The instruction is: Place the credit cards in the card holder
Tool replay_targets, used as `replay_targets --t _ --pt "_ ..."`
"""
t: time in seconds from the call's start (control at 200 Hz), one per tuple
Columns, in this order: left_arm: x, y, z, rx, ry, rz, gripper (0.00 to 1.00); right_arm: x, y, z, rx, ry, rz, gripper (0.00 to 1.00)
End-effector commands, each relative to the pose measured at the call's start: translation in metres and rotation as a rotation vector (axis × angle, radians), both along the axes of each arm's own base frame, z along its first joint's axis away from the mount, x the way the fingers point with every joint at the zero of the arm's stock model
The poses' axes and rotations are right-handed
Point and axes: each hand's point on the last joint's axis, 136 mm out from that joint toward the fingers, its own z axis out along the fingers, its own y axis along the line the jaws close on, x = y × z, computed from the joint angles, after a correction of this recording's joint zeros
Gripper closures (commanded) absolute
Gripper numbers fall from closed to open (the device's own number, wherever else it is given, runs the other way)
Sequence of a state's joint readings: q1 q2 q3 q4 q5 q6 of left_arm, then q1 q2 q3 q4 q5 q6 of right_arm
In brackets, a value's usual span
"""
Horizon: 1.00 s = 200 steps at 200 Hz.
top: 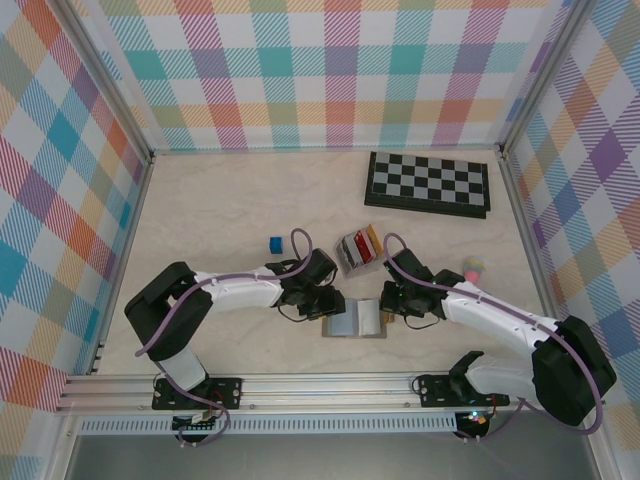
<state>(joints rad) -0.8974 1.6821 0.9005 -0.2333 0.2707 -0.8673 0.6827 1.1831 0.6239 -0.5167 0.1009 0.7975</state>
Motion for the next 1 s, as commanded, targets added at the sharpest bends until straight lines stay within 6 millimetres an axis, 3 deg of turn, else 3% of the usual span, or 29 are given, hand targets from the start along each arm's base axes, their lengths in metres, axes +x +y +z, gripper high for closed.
replay_targets --t 0.0,0.2,0.455,0.82,0.995 --pt "-0.006 -0.008 -0.002 0.003 0.008 -0.023 0.62 -0.005 -0.003 -0.013 -0.026 0.038 0.002 0.93" --pt "-0.005 -0.023 0.015 -0.077 -0.011 -0.046 0.7 -0.006 -0.002 -0.014 -0.021 0.043 0.0 0.93" --pt "-0.004 -0.043 0.045 -0.18 -0.038 -0.079 0.69 -0.007 -0.002 -0.016 -0.021 0.047 -0.002 0.93" --pt "-0.004 -0.073 0.053 -0.229 -0.032 -0.121 0.65 -0.007 -0.01 -0.011 -0.048 0.035 -0.024 0.92" --pt "0.001 -0.062 0.043 -0.13 -0.045 -0.108 0.66 -0.006 -0.017 0.001 -0.055 -0.004 -0.047 0.91"
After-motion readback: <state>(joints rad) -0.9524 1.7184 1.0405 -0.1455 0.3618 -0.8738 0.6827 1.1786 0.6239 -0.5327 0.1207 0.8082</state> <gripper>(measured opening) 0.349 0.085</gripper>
